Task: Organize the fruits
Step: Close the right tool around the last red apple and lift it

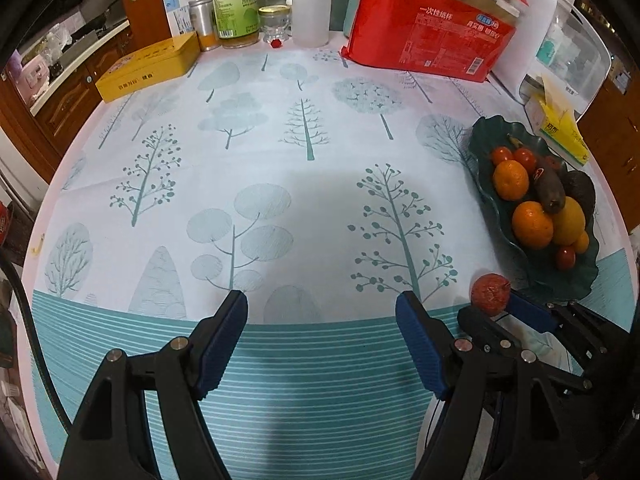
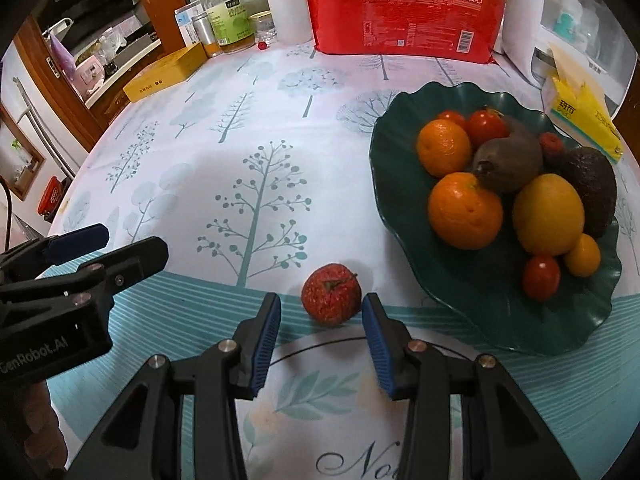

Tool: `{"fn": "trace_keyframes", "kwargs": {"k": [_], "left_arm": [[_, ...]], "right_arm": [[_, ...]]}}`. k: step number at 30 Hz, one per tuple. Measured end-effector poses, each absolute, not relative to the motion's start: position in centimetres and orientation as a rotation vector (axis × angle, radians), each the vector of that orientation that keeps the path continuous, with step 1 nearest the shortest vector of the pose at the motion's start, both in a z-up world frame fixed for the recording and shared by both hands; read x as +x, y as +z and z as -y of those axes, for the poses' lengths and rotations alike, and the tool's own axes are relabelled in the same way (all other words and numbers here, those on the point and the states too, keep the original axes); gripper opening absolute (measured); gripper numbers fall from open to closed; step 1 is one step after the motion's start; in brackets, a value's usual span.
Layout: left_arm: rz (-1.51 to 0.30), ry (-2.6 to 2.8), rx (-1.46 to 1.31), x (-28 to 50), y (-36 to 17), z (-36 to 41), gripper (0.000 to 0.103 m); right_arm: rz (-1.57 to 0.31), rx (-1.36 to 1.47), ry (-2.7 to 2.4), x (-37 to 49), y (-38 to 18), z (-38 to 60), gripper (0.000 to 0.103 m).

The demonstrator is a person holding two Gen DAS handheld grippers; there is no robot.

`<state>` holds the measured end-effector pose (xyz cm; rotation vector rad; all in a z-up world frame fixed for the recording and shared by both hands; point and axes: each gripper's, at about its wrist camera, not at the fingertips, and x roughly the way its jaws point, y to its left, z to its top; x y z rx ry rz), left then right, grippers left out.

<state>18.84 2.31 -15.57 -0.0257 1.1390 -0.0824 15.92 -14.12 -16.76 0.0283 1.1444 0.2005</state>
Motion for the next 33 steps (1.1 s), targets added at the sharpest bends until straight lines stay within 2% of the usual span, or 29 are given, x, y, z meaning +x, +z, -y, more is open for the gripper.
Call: {"fn": "trace_keyframes", "kwargs": {"k": [4,7,8,17,33], "left_arm": [[-1.153,-0.084,-0.028,19.2,-16.1,-2.1,0.075],[-1.162,-0.086,-0.031,19.2,-16.3,-1.9,0.075],[-1.164,-0.086,-0.031,19.2,-16.3,-1.9,0.076],[-1.159,-0.074,-0.028,18.5,-15.5,-2.0,0.09],[-1.126,-0.138,-0.011,14.1,-11.9,0.7,0.098]], "right_arm": [[-1.109,-0.012,0.193,15.7,-16.8,13.6,0.042],[-1.098,-0.025,0.194,15.7,-16.8,13.5,0.032],[-1.099,-0.022,0.196,15.7,-16.9,13.5,0.031],[-1.103,0.025,0.224,15.3,-16.2,13.7,0.03],[-1.068,0.078,0.218,11.6,-13.0,16.6,0.03]]}}
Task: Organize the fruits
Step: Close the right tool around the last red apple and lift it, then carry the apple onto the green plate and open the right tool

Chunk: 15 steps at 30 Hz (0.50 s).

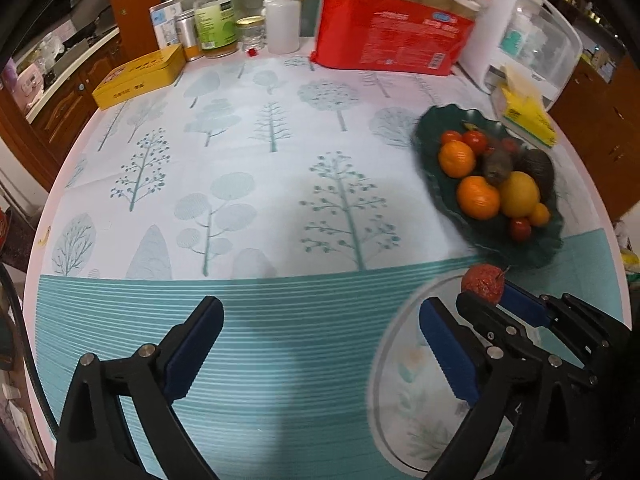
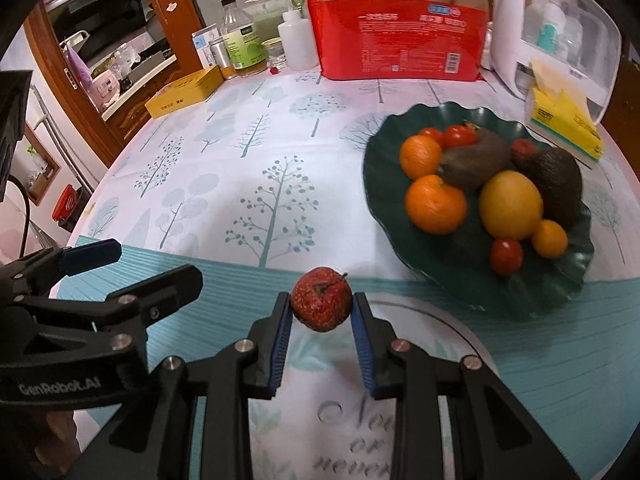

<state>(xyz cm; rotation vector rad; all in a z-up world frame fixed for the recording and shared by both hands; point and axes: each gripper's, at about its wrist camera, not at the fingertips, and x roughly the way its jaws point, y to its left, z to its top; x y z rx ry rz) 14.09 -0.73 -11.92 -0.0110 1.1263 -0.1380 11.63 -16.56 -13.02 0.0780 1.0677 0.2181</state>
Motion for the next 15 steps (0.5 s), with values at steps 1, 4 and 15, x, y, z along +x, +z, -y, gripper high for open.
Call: {"fn": "trace_keyframes", "kwargs": {"k": [1,4,15], "left_arm": [[-1.122,-0.145,-0.011,13.9,-11.6,1.1,0.099],[-1.11,-0.17,-0.016,14.0,-10.1,2.5,0.099],[-0.982,-0.211,-0.001,17.8,-2.3,8.4,0.1]], "right_arm": [[-1.067,0.084,0.212,11.4,-12.7,17.0,0.03],[-1.058,0.097,0.184,11.0,-11.6,18.8,0.03],[-0.96,0.082,0.056,14.1,-3.8,27.3,0.03]]}}
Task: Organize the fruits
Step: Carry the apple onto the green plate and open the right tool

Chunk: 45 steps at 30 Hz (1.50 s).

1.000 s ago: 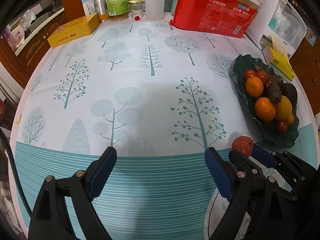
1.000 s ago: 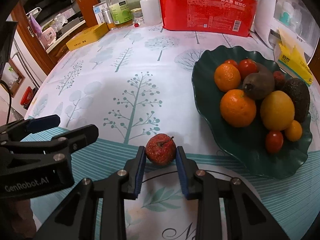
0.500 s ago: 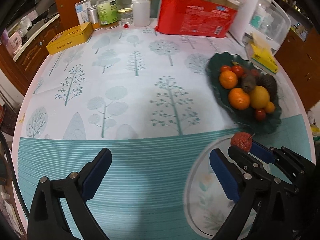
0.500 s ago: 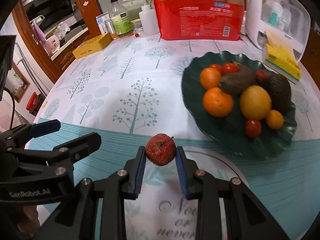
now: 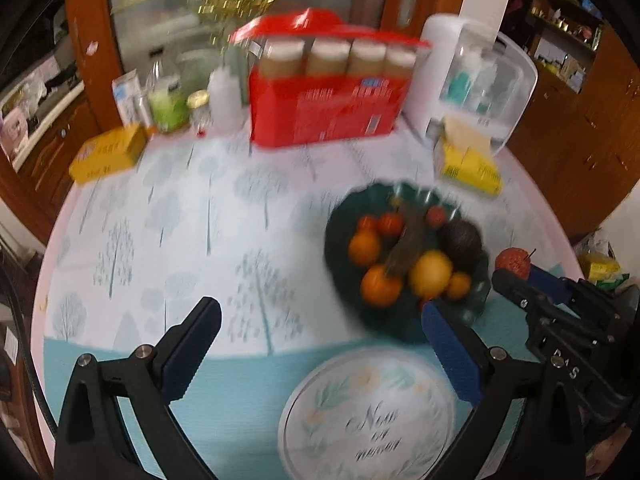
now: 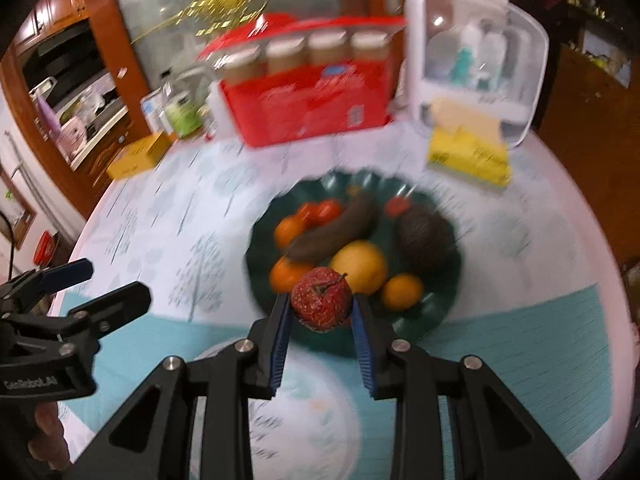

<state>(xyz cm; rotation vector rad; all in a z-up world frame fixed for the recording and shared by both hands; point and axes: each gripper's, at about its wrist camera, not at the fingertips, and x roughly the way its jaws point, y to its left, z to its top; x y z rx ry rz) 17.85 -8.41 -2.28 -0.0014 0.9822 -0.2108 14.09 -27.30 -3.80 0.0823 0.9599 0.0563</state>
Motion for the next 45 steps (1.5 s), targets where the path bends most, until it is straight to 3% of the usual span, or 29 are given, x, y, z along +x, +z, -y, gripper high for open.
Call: {"fn": "trace_keyframes", "kwargs": {"k": [7,20,27,29,45], "left_arm": [[-0.924,-0.178,-0.009,21.1,0.1,11.5,0.102],[-1.024,-0.137,0.032,23.8,-5.1,14.6,0.102],[-1.073,-0.153,0.003,24.0,-7.0,14.5,0.102],[-1.08,-0.155,0.006,23.9,-7.2,14.5,0.102],[-1.044,-0.16,0.004,20.9,-5.5,13.3,0.102]], "right_arm": [[-0.929,0.025,0.026,18.9,-1.3,30.4,0.03],[-1.081,0.041,0.094,22.5,-8.0,30.7,0.032],[-1.107,0.063,0.139,21.6,-9.3,30.5,0.056],[-1.098,0.079,0.141,21.2,-9.2,30.6,0.059],[-1.071,0.096,0.144,17.9,-7.8,29.9,0.059]]}}
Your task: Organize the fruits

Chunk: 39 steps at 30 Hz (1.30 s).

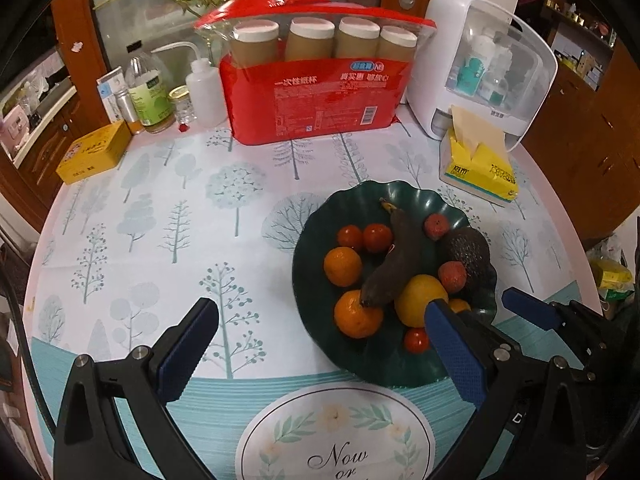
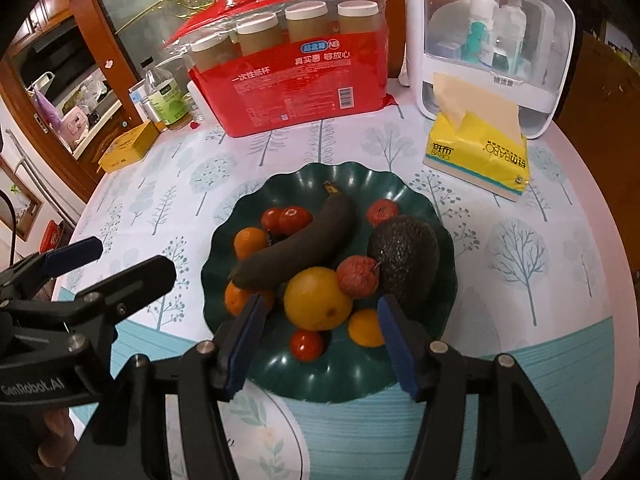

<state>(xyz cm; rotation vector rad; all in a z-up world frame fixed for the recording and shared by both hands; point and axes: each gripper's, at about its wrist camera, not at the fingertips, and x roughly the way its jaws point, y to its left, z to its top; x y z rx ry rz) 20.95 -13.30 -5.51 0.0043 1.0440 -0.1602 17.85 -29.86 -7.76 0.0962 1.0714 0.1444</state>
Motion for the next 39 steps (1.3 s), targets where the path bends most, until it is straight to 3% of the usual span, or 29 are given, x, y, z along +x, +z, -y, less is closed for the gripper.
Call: {"fn": "trace_keyframes", "kwargs": {"k": [25,39], "left_arm": [[-1.02,-0.058,-0.015,4.8,-2.6,7.1,0.102],[-0.922,-0.018,0.027,1.2,1.6,7.6,0.102]], "right_arm": [[-1.045,0.091,0.17,5.5,-4.5,27.4,0.059],[-0.993,0.165,0.142,3.4,-0.8,27.4,0.065]]}}
